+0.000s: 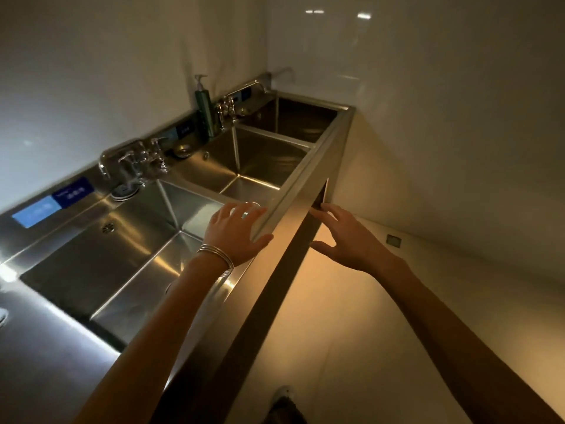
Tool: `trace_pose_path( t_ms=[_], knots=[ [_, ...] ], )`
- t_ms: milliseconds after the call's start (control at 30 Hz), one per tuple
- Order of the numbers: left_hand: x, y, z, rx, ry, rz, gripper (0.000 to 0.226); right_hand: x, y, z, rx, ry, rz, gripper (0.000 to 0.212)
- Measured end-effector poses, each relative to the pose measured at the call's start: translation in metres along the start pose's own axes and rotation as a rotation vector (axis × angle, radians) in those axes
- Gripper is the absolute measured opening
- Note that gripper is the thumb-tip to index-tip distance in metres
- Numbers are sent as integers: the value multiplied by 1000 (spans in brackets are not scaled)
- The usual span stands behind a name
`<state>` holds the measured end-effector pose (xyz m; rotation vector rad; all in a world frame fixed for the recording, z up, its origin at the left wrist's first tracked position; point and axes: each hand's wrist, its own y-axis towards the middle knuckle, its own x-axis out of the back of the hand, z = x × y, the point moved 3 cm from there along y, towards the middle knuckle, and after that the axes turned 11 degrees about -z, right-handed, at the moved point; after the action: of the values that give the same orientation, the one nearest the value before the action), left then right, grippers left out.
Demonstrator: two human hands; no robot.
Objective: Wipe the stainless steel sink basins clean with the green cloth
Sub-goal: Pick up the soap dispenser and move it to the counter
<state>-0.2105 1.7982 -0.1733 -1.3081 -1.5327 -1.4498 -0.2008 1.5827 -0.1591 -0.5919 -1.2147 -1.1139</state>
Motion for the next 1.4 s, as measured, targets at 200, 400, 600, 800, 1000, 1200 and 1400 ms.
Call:
trace_pose_path(
  t_ms=[200,400,600,800,1000,1200,1400],
  knots=[
    [-23,104,1,0,-88,9,75,12,97,-37,19,-83,17,68],
    [-50,189,12,17,-59,36,66,-1,178,-75,36,-47,45,65],
    [-83,257,36,92,0,43,77,-22,266,-120,101,-26,86,65],
    [-124,336,40,228,51,54,65,-34,362,-168,239,-13,146,65],
    [-135,411,46,359,84,-36,62,-29,460,-188,435,-18,139,66],
    [-144,456,93,477,159,-25,61,-43,543,-177,596,-11,164,68],
    [-157,485,168,617,201,28,61,-82,624,-151,645,60,211,66]
  ],
)
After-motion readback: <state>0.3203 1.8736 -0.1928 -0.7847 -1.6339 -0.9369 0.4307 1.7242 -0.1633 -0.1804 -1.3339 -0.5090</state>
